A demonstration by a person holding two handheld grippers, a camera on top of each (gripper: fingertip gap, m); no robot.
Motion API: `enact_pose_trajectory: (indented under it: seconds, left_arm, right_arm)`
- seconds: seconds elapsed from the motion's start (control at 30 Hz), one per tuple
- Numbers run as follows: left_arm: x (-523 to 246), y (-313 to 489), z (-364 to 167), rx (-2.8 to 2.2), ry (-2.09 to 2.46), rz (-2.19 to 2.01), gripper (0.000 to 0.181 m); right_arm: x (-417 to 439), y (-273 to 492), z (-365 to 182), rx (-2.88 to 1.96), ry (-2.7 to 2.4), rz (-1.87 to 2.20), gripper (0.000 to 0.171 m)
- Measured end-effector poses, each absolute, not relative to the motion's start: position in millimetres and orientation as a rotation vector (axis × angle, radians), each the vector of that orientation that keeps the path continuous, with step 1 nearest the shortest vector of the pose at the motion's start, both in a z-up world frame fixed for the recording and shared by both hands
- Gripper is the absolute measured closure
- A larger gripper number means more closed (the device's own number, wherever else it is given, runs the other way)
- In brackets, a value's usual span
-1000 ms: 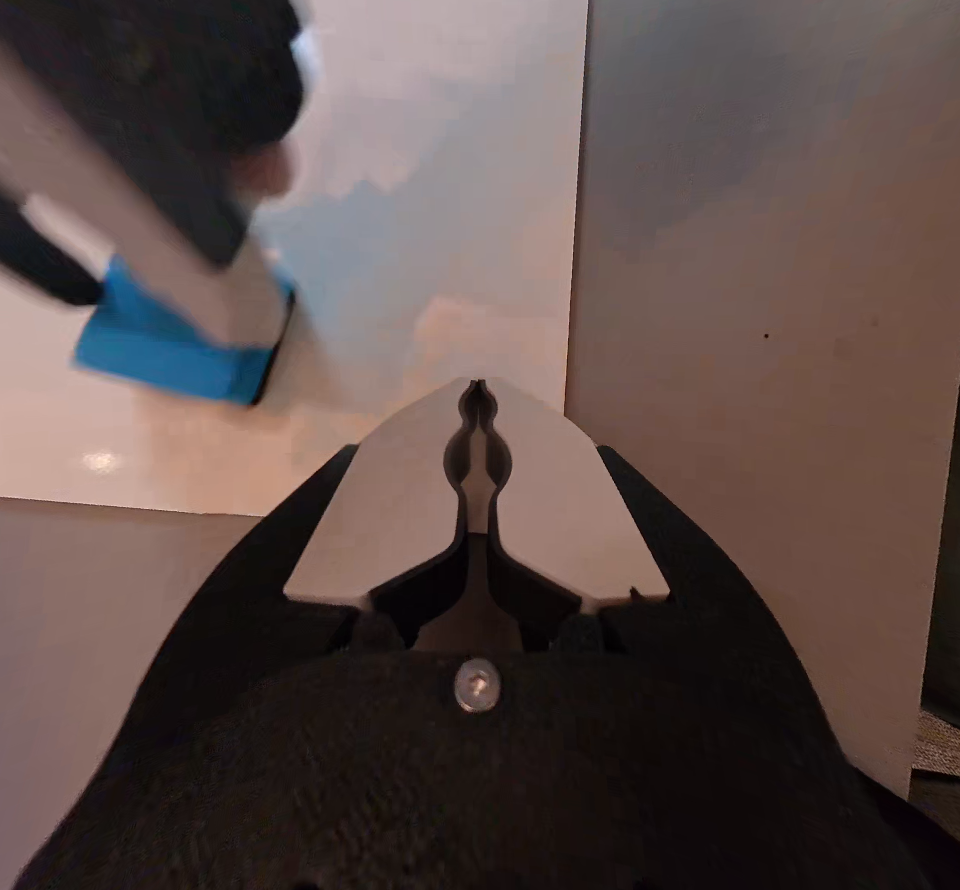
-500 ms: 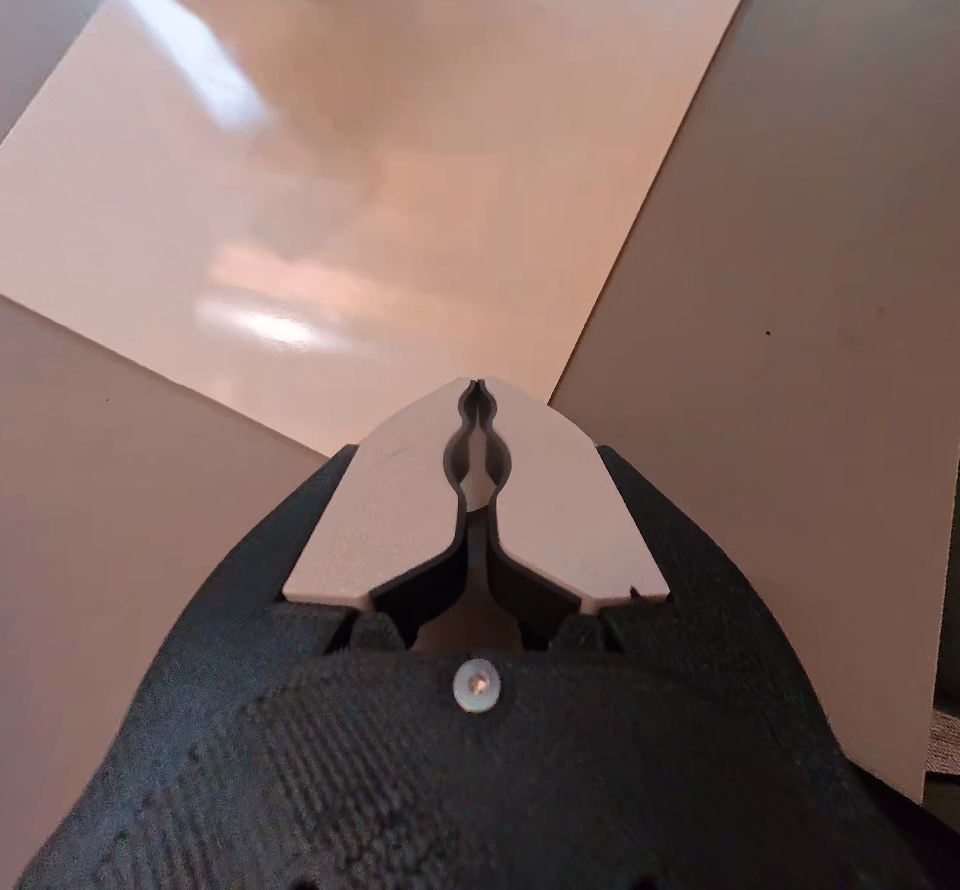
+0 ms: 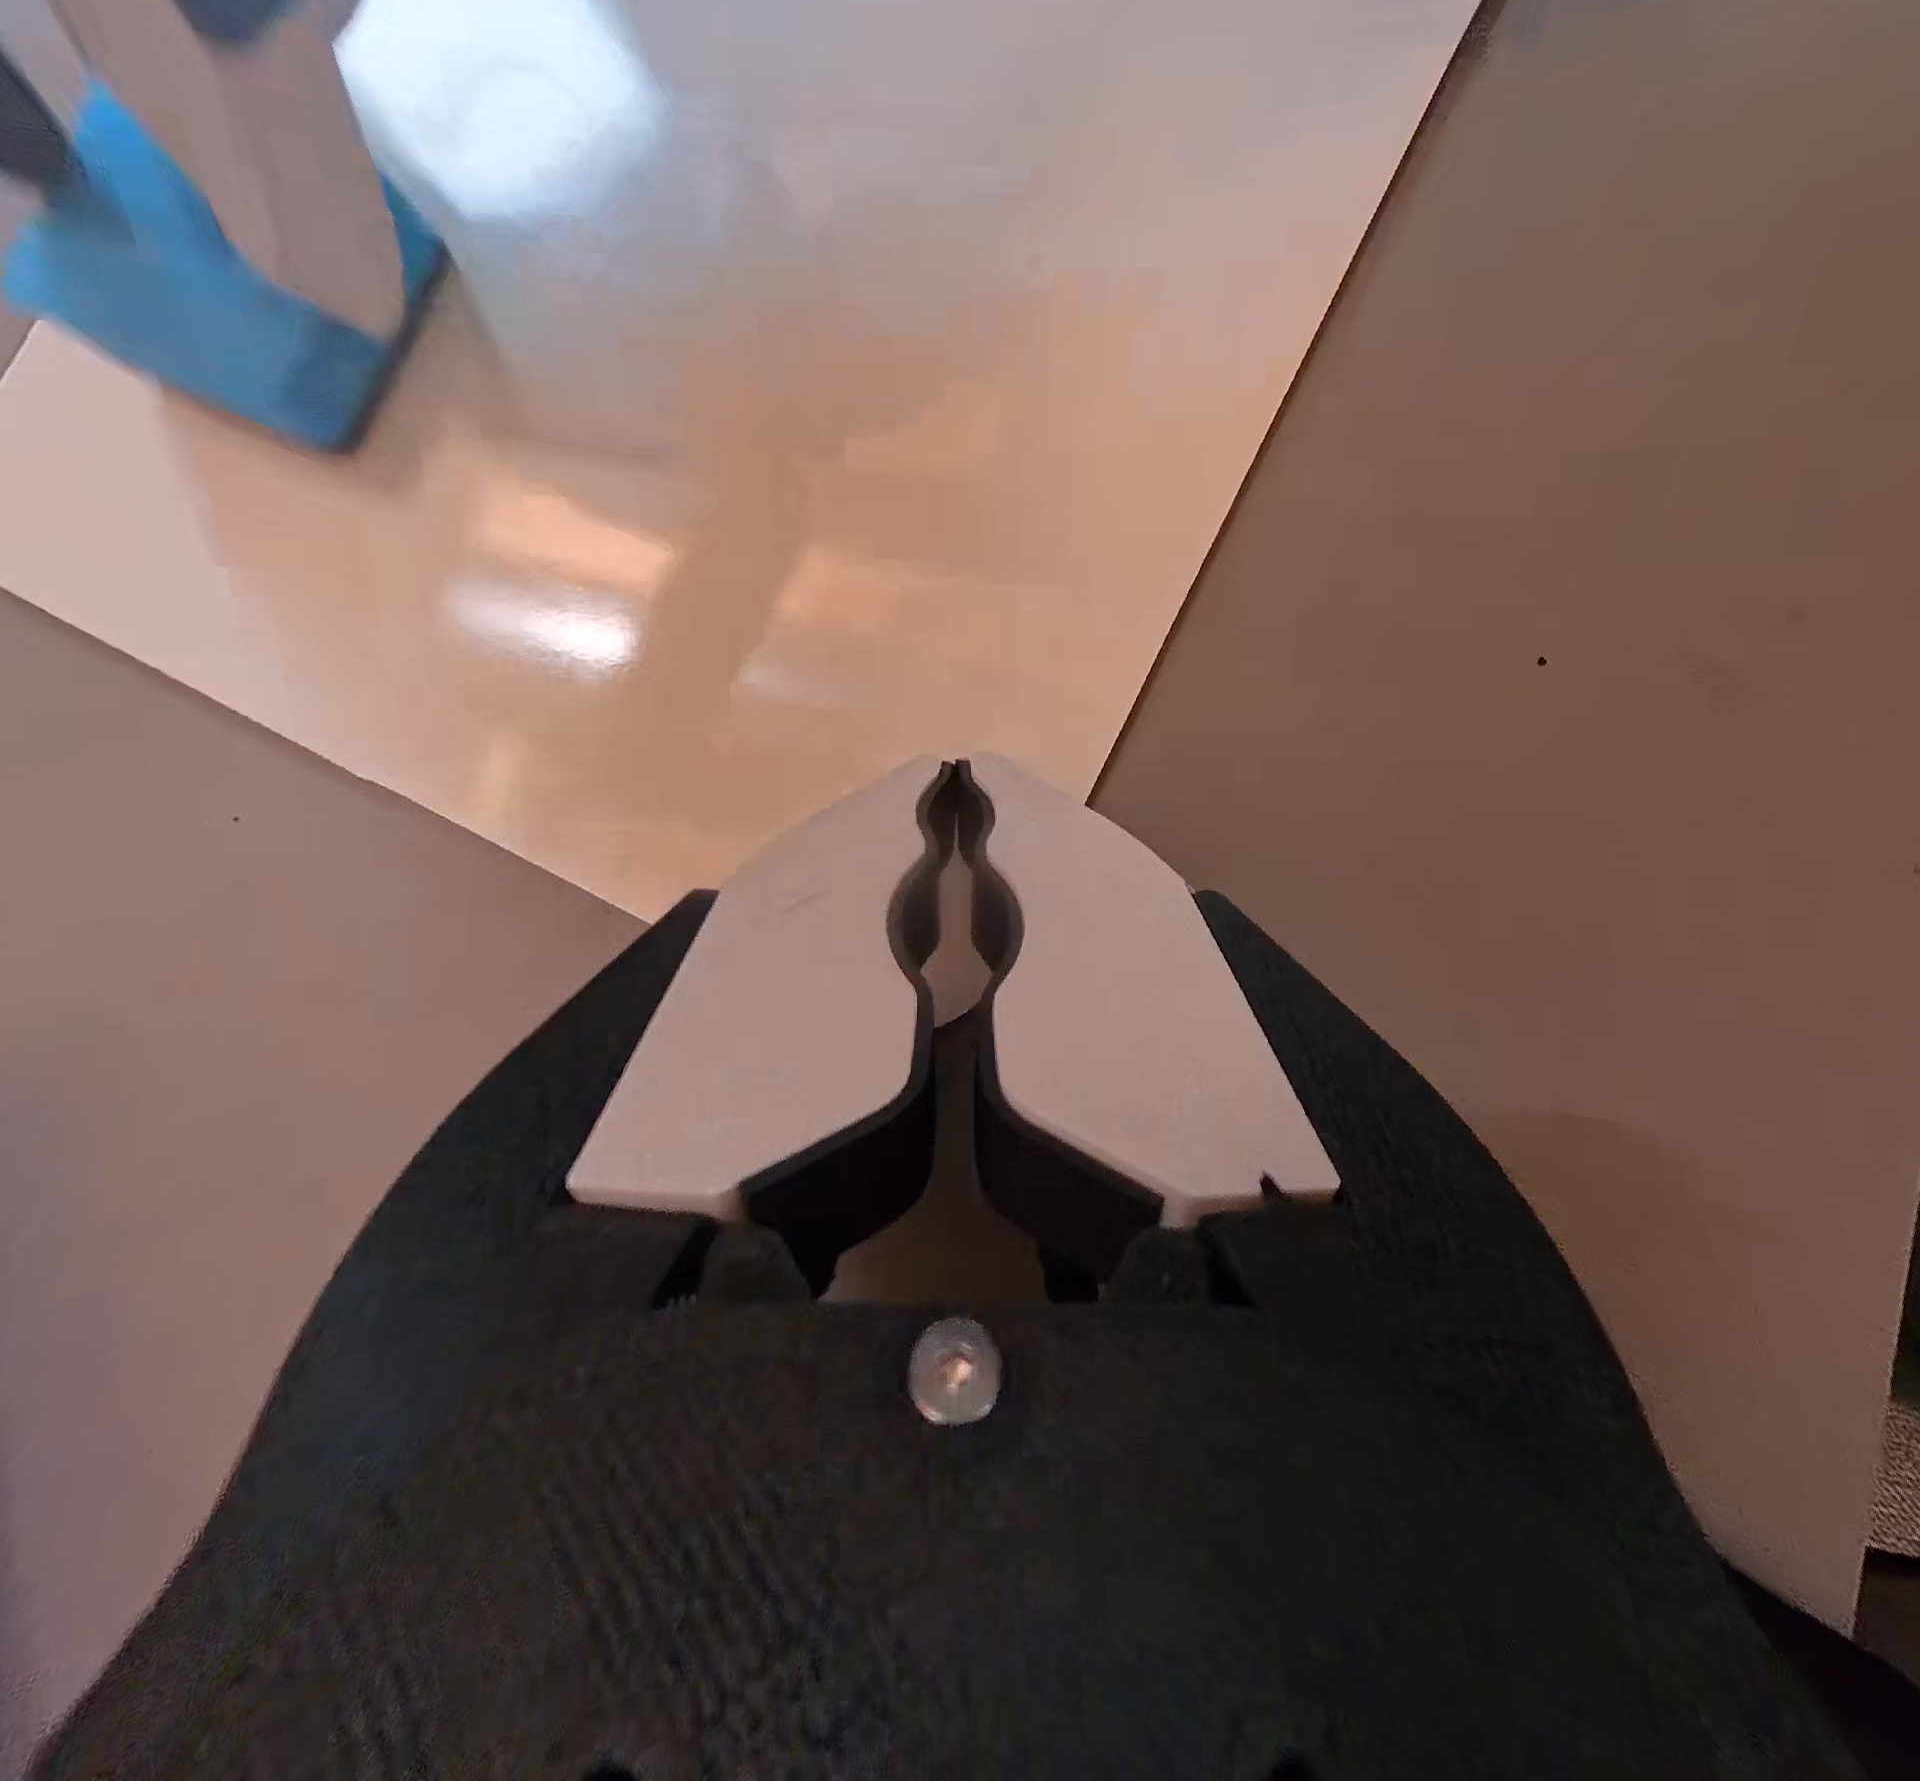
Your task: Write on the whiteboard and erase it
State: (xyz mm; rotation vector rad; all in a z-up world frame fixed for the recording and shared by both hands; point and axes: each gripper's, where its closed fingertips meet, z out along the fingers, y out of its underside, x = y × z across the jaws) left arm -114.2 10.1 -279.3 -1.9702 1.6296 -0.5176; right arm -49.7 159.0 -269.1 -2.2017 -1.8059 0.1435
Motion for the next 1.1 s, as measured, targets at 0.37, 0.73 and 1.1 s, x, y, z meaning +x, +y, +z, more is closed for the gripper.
enact_pose_trajectory:
  seconds: [0.37,0.73,1.1]
  left_arm:
    - [-115,7,-279,-1.953,1.654,-0.500,0.181]
    - [-117,8,-279,-1.955,1.645,-0.469,0.181]
    - [-116,11,-279,-1.967,1.630,-0.483,0.181]
  right_arm:
    - [54,16,-271,-2.357,-1.929,0.123,0.121]
    - [91,108,-272,-2.458,-1.646,0.150,0.121]
    - [35,62,-271,-2.325,-1.883,0.193,0.121]
